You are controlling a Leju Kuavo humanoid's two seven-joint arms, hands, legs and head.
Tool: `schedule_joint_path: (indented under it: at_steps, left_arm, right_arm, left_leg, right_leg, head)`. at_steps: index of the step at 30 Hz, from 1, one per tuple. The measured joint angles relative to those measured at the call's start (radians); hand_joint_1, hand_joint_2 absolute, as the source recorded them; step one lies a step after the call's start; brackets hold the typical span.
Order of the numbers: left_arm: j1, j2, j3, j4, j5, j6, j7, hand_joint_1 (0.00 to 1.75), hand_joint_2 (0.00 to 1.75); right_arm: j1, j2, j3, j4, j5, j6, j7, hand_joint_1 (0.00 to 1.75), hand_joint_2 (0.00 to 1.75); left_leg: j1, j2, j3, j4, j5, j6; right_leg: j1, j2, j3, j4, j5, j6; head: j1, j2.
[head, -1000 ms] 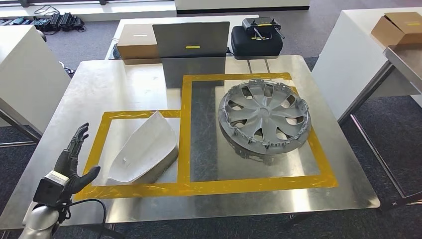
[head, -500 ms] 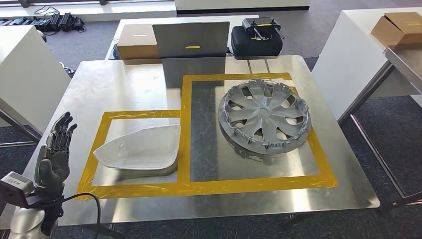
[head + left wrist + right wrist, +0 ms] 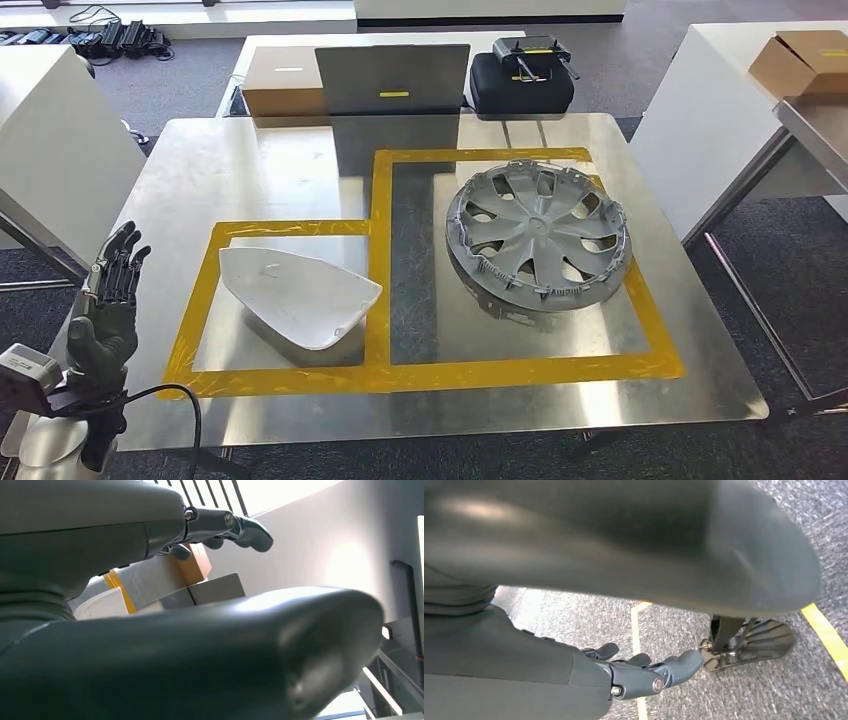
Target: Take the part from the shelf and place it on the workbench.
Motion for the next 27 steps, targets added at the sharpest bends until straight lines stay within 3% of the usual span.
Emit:
schedule_joint_path:
  at_steps: [2, 3, 4, 6, 8, 9, 12, 14, 16, 17, 18, 19, 20, 21, 23, 25, 27]
  left_arm:
    - [0.0, -0.004, 0.0, 0.001, 0.0, -0.002, 0.0, 0.0, 0.0]
    - [0.0, -0.005, 0.0, 0.003, 0.0, -0.005, 0.0, 0.0, 0.0]
    - [0.0, -0.006, 0.0, 0.006, 0.0, -0.006, 0.0, 0.0, 0.0]
    - [-0.004, -0.007, 0.0, 0.012, 0.0, -0.009, 0.0, 0.0, 0.0]
    - [-0.012, -0.007, -0.001, 0.018, 0.0, -0.01, 0.0, 0.0, 0.0]
    - [-0.016, -0.007, -0.001, 0.021, 0.0, -0.011, 0.0, 0.0, 0.0]
    - [-0.023, -0.006, -0.003, 0.03, 0.0, -0.012, 0.0, 0.0, 0.0]
    - [-0.026, -0.005, -0.007, 0.037, 0.0, -0.013, -0.001, 0.0, 0.0]
    - [-0.032, -0.005, -0.012, 0.042, 0.0, -0.013, -0.002, 0.0, 0.0]
    - [-0.033, -0.006, -0.014, 0.045, 0.0, -0.013, -0.002, 0.0, 0.0]
    - [-0.034, -0.007, -0.016, 0.047, 0.0, -0.013, -0.002, 0.0, 0.0]
    - [-0.034, -0.008, -0.019, 0.049, 0.0, -0.012, -0.002, 0.0, 0.0]
    - [-0.035, -0.01, -0.021, 0.051, 0.0, -0.012, -0.001, 0.0, 0.0]
    - [-0.036, -0.01, -0.023, 0.051, 0.0, -0.011, 0.0, 0.0, 0.0]
    - [-0.04, -0.011, -0.028, 0.051, 0.0, -0.01, 0.0, 0.0, 0.0]
    - [-0.041, -0.01, -0.03, 0.051, 0.0, -0.009, 0.0, 0.0, 0.0]
    - [-0.04, -0.01, -0.033, 0.051, 0.0, -0.006, 0.0, 0.0, 0.0]
  right_arm:
    - [0.0, 0.0, 0.0, 0.0, -0.001, -0.001, 0.002, 0.0, 0.0]
    - [0.0, 0.0, 0.0, 0.0, -0.002, -0.001, 0.003, 0.0, 0.0]
    - [0.0, 0.0, 0.0, 0.0, -0.003, -0.002, 0.004, 0.0, 0.0]
    - [-0.001, -0.001, 0.0, 0.0, -0.005, -0.004, 0.004, 0.0, 0.0]
    - [-0.003, -0.002, 0.0, 0.0, -0.006, -0.007, 0.004, 0.0, 0.0]
    - [-0.004, -0.002, 0.0, 0.0, -0.006, -0.01, 0.004, 0.0, 0.0]
    - [-0.006, -0.002, 0.0, 0.0, -0.008, -0.014, 0.006, 0.0, 0.0]
    - [-0.006, -0.002, 0.0, 0.0, -0.009, -0.016, 0.006, 0.0, 0.0]
    - [-0.006, -0.002, 0.0, 0.0, -0.009, -0.016, 0.006, 0.0, 0.0]
    - [-0.006, -0.002, 0.0, 0.0, -0.009, -0.016, 0.006, 0.0, 0.0]
    - [-0.006, -0.002, 0.0, 0.0, -0.009, -0.016, 0.006, 0.0, 0.0]
    - [-0.005, -0.002, 0.0, 0.0, -0.009, -0.015, 0.006, 0.0, 0.0]
    - [-0.005, -0.002, 0.0, 0.0, -0.009, -0.015, 0.006, 0.0, 0.0]
    - [-0.005, -0.002, 0.0, 0.0, -0.009, -0.014, 0.006, 0.0, 0.0]
    - [-0.005, -0.002, 0.0, 0.0, -0.009, -0.014, 0.005, 0.0, 0.0]
    - [-0.005, -0.002, 0.0, 0.0, -0.008, -0.013, 0.004, 0.0, 0.0]
    - [-0.004, -0.002, 0.0, 0.0, -0.007, -0.012, 0.002, 0.0, 0.0]
  left_leg:
    - [0.0, 0.003, -0.007, 0.001, 0.004, 0.0]
    - [0.0, 0.003, -0.011, 0.002, 0.006, -0.002]
    - [0.001, 0.003, -0.014, 0.003, 0.009, -0.005]
    - [0.003, 0.004, -0.021, 0.008, 0.014, -0.012]
    - [0.004, 0.002, -0.026, 0.013, 0.02, -0.024]
    - [0.004, 0.002, -0.028, 0.015, 0.025, -0.031]
    - [0.006, 0.0, -0.035, 0.013, 0.035, -0.055]
    - [0.009, 0.0, -0.055, 0.055, -0.012, -0.069]
    - [0.012, 0.0, -0.092, 0.17, -0.104, -0.078]
    - [0.012, 0.0, -0.108, 0.233, -0.139, -0.081]
    - [0.012, 0.0, -0.111, 0.275, -0.155, -0.083]
    - [0.012, 0.0, -0.096, 0.282, -0.151, -0.082]
    - [0.012, 0.0, -0.062, 0.249, -0.131, -0.081]
    - [0.012, 0.0, -0.012, 0.184, -0.106, -0.078]
    - [0.009, 0.0, 0.082, 0.045, -0.085, -0.068]
    - [0.003, -0.002, 0.109, -0.011, -0.086, -0.055]
    - [0.004, -0.002, 0.097, -0.013, -0.072, -0.039]
  right_leg:
    - [0.0, 0.0, -0.056, 0.131, -0.061, 0.002]
    - [0.0, 0.0, -0.068, 0.162, -0.066, 0.002]
    - [0.0, 0.0, -0.061, 0.154, -0.05, 0.001]
    - [-0.001, 0.0, 0.009, 0.03, 0.011, -0.003]
    - [0.003, 0.001, 0.069, -0.081, 0.054, -0.013]
    - [0.006, 0.002, 0.078, -0.103, 0.058, -0.02]
    - [0.007, 0.002, 0.062, -0.109, 0.072, -0.045]
    - [0.005, 0.0, 0.044, -0.113, 0.091, -0.06]
    - [0.005, -0.001, 0.022, -0.113, 0.109, -0.066]
    - [0.006, -0.001, 0.01, -0.112, 0.117, -0.066]
    - [0.007, -0.002, -0.002, -0.111, 0.126, -0.066]
    - [0.007, -0.002, -0.013, -0.11, 0.134, -0.065]
    - [0.007, -0.002, -0.022, -0.109, 0.141, -0.063]
    - [0.008, -0.002, -0.03, -0.108, 0.147, -0.061]
    - [0.009, -0.001, -0.04, -0.107, 0.16, -0.052]
    - [0.009, -0.001, -0.042, -0.108, 0.172, -0.04]
    - [0.008, 0.001, -0.045, -0.11, 0.181, -0.027]
  head:
    - [0.003, 0.0]
    - [0.003, 0.0]
    - [0.004, 0.0]
    - [0.005, 0.0]
    - [0.005, 0.0]
    - [0.006, 0.0]
    - [0.004, 0.0]
    - [-0.001, 0.0]
    - [-0.007, 0.0]
    - [-0.009, 0.0]
    - [-0.01, 0.0]
    - [-0.011, 0.0]
    - [-0.012, 0.0]
    - [-0.013, 0.0]
    - [-0.014, 0.0]
    - [-0.015, 0.0]
    - [-0.016, 0.0]
